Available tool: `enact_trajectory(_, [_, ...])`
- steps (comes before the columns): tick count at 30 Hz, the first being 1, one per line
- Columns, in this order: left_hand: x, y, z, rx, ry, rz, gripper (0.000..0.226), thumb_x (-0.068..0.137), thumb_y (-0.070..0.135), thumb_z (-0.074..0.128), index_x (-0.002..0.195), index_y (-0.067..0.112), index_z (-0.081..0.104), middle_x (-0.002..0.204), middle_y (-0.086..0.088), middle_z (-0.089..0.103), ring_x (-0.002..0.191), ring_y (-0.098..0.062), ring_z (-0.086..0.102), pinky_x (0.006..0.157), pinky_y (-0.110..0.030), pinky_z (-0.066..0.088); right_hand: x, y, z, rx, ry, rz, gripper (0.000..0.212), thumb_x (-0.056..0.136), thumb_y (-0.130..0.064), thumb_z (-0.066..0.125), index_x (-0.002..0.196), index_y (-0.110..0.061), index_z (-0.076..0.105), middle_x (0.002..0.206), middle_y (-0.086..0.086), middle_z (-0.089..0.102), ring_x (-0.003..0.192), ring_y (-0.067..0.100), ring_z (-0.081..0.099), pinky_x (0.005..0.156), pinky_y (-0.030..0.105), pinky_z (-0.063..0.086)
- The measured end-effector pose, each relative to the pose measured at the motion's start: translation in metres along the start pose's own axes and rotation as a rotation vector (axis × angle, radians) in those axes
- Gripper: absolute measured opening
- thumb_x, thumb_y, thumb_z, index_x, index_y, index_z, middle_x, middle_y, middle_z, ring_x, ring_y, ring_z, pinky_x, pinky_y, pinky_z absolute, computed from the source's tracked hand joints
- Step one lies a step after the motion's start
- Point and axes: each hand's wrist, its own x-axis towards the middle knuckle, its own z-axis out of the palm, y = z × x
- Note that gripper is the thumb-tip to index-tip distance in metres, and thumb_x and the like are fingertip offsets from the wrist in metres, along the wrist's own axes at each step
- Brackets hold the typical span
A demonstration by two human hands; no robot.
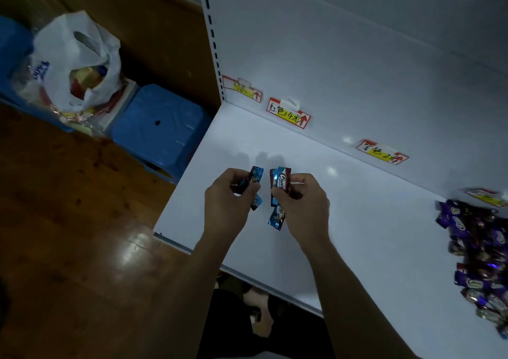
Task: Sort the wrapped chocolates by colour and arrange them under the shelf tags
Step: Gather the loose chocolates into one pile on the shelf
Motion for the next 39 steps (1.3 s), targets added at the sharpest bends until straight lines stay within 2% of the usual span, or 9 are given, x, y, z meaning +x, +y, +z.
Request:
enact_trajectory(9, [0.068, -0.039, 0.006, 0.011, -0.053, -0.132, 0.018, 0.083, 0.022, 0.074, 0.098, 0.022, 0.063, 0.087, 0.010, 0.064, 0.074, 0.008, 0.060, 0.058, -0.003, 0.046, 0.049, 0.005, 0.057, 0.054, 0.000, 0.167, 0.029, 0.083, -0.024, 0.075, 0.106, -0.019, 0.058, 0.104, -0.001, 0.071, 0.076, -0.002, 0.064, 0.052, 0.007, 0.047])
enact_trajectory(17, [0.090, -0.040, 0.016, 0.031, -0.069, -0.111, 0.019, 0.086, 0.016, 0.072, 0.104, 0.014, 0.065, 0.088, 0.012, 0.061, 0.073, 0.012, 0.055, 0.060, 0.001, 0.043, 0.059, 0.005, 0.077, -0.004, 0.053, 0.088, 0.024, 0.083, -0.023, 0.075, 0.100, -0.025, 0.057, 0.087, -0.015, 0.063, 0.075, -0.005, 0.060, 0.059, 0.001, 0.043])
enact_trajectory(20, [0.091, -0.046, 0.016, 0.071, -0.063, -0.100, 0.017, 0.086, 0.018, 0.071, 0.102, 0.019, 0.064, 0.091, 0.011, 0.063, 0.076, 0.007, 0.058, 0.063, -0.001, 0.045, 0.057, 0.013, 0.085, -0.032, 0.088, 0.065, 0.023, 0.084, -0.022, 0.072, 0.103, -0.025, 0.059, 0.086, -0.020, 0.060, 0.075, -0.009, 0.058, 0.066, 0.004, 0.046])
enact_trajectory(22, [0.093, -0.053, 0.018, 0.146, -0.062, -0.058, 0.019, 0.086, 0.024, 0.071, 0.104, 0.021, 0.065, 0.096, 0.008, 0.066, 0.086, -0.003, 0.062, 0.071, -0.010, 0.050, 0.057, 0.017, 0.089, -0.071, 0.129, 0.037, 0.022, 0.085, -0.023, 0.072, 0.103, -0.025, 0.060, 0.087, -0.020, 0.061, 0.077, -0.004, 0.060, 0.071, 0.013, 0.049])
enact_trajectory(25, [0.097, -0.058, 0.020, 0.271, -0.078, 0.017, 0.027, 0.086, 0.031, 0.069, 0.110, 0.020, 0.066, 0.104, 0.003, 0.066, 0.098, -0.014, 0.061, 0.078, -0.029, 0.055, 0.060, 0.021, 0.092, -0.178, 0.163, -0.002, 0.024, 0.086, -0.028, 0.070, 0.107, -0.022, 0.061, 0.099, -0.010, 0.060, 0.082, 0.001, 0.055, 0.071, 0.010, 0.042])
enact_trajectory(29, [0.099, -0.058, 0.014, 0.433, -0.110, 0.059, 0.031, 0.088, 0.034, 0.065, 0.116, 0.020, 0.063, 0.114, 0.002, 0.057, 0.108, -0.015, 0.049, 0.074, -0.023, 0.042, 0.060, 0.017, 0.092, -0.336, 0.102, -0.020, 0.035, 0.088, -0.030, 0.065, 0.122, -0.023, 0.058, 0.117, -0.006, 0.058, 0.106, 0.011, 0.051, 0.079, 0.019, 0.036])
enact_trajectory(32, [0.093, -0.050, 0.002, 0.510, -0.118, 0.177, 0.031, 0.089, 0.028, 0.065, 0.118, 0.018, 0.062, 0.117, -0.002, 0.060, 0.109, -0.019, 0.046, 0.080, -0.031, 0.047, 0.055, 0.012, 0.080, -0.442, 0.052, -0.011, 0.052, 0.089, -0.031, 0.064, 0.138, -0.025, 0.047, 0.134, -0.006, 0.052, 0.123, 0.013, 0.043, 0.091, 0.027, 0.041])
enact_trajectory(35, [0.081, -0.026, -0.012, 0.500, -0.124, 0.309, 0.031, 0.087, 0.024, 0.067, 0.116, 0.014, 0.064, 0.113, -0.006, 0.064, 0.107, -0.024, 0.052, 0.086, -0.039, 0.048, 0.041, 0.001, 0.061, -0.461, 0.033, -0.036, 0.055, 0.090, -0.033, 0.063, 0.141, -0.023, 0.044, 0.139, -0.005, 0.050, 0.128, 0.013, 0.041, 0.098, 0.026, 0.038])
enact_trajectory(39, [0.055, 0.012, -0.029, 0.572, -0.116, 0.539, 0.032, 0.087, 0.033, 0.062, 0.112, 0.012, 0.065, 0.106, -0.007, 0.068, 0.100, -0.027, 0.058, 0.081, -0.040, 0.049, 0.012, -0.026, 0.017, -0.474, 0.133, -0.243, 0.053, 0.088, -0.034, 0.067, 0.136, -0.019, 0.053, 0.137, 0.001, 0.055, 0.127, 0.017, 0.046, 0.101, 0.026, 0.037])
